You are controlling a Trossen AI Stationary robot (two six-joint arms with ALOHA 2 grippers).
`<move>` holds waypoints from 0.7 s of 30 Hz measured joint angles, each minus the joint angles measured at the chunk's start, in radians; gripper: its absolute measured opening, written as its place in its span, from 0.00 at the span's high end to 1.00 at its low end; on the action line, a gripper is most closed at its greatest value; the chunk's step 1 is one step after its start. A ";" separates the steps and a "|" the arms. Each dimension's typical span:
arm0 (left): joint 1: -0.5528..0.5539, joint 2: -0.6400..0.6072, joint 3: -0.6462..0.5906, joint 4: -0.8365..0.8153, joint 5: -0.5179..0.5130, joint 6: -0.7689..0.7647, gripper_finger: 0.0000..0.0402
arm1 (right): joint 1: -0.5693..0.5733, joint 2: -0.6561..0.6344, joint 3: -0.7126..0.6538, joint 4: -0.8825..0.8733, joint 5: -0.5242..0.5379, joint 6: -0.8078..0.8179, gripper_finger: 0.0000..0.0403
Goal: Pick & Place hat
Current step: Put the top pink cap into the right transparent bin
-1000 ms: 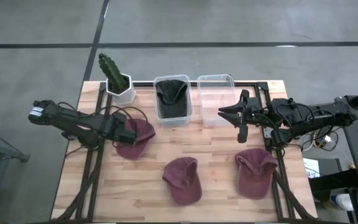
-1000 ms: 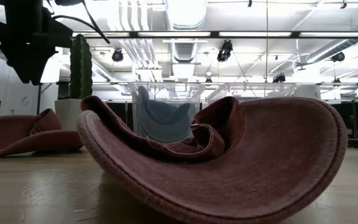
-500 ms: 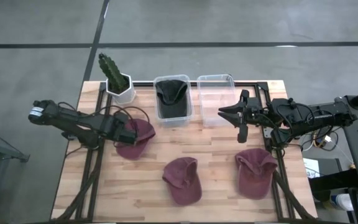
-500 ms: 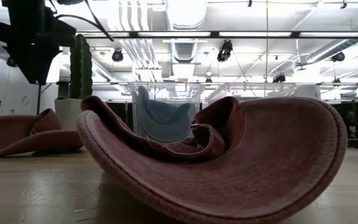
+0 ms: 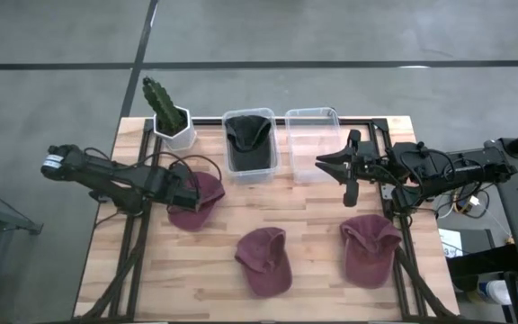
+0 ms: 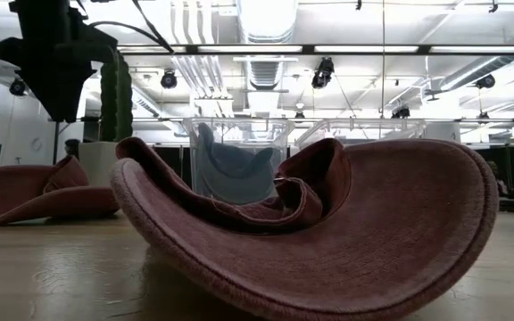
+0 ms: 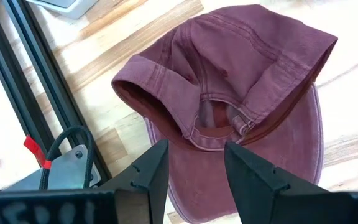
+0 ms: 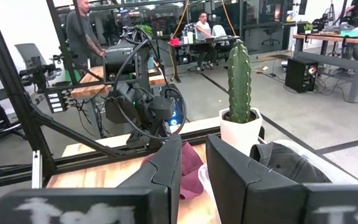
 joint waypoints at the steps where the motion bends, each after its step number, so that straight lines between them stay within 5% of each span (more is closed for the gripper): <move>1: 0.000 0.000 -0.001 0.003 -0.014 0.000 0.63 | 0.000 0.000 0.000 0.000 0.000 0.001 0.83; 7: 0.001 0.000 -0.003 0.006 -0.095 -0.021 0.63 | 0.000 0.000 0.000 0.000 -0.001 0.004 0.83; 21: 0.000 0.000 -0.003 0.006 -0.105 -0.006 0.63 | 0.000 0.000 0.000 0.000 -0.001 0.023 0.83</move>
